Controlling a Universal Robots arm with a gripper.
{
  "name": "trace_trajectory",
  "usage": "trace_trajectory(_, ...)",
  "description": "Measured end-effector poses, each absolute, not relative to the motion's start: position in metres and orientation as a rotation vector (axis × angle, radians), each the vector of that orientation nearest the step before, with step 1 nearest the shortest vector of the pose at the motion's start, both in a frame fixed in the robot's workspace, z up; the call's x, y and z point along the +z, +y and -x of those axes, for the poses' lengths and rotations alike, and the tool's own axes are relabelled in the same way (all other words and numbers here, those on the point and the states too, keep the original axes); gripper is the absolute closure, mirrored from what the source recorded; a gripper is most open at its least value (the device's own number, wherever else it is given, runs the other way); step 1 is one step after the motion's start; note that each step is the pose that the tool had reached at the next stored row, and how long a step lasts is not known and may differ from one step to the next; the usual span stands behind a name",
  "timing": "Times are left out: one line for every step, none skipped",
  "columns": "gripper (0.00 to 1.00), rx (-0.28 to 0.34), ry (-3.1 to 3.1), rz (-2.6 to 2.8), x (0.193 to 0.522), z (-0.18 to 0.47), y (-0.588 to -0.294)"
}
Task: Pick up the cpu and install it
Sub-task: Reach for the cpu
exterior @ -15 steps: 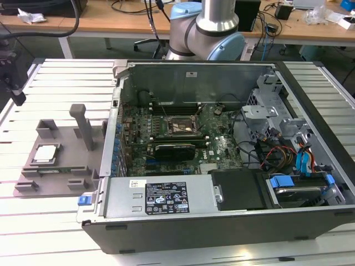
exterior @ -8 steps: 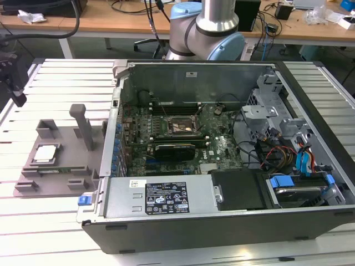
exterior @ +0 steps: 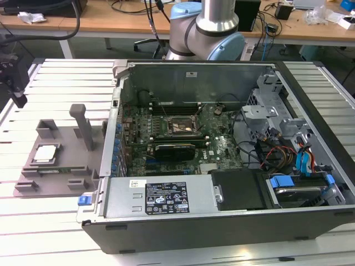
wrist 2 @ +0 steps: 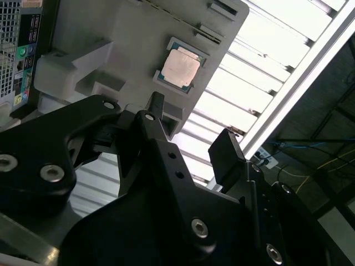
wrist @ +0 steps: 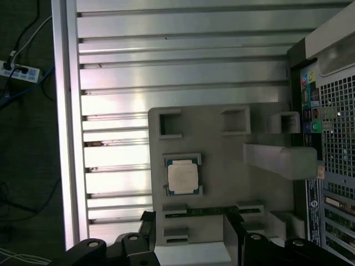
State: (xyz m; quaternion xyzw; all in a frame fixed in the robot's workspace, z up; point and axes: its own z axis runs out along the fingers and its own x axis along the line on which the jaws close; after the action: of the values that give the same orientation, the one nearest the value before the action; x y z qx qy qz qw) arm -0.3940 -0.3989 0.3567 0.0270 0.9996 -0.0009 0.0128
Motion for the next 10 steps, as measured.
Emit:
trace_trajectory(0.40,-0.003,3.115,-0.084,0.3559,0.3940,-0.3989)
trace_trajectory(0.40,-0.003,3.115,-0.084,0.3555,0.3940,-0.3988)
trace_trajectory(0.40,-0.003,3.115,-0.084,0.3552,0.3940,-0.3989)
trace_trajectory(0.40,-0.003,3.115,-0.084,0.3549,0.3940,-0.3989)
trace_trajectory(0.40,-0.003,3.115,-0.084,0.3545,0.3940,-0.3988)
trace_trajectory(0.40,-0.003,3.115,-0.084,0.3542,0.3940,-0.3989)
trace_trajectory(0.40,-0.003,3.115,-0.084,0.3535,0.3940,-0.3989)
trace_trajectory(0.40,-0.003,3.115,-0.084,0.3532,0.3940,-0.3988)
trace_trajectory(0.40,-0.003,3.115,-0.084,0.3529,0.3940,-0.3988)
trace_trajectory(0.40,-0.003,3.115,-0.084,0.3522,0.3940,-0.3989)
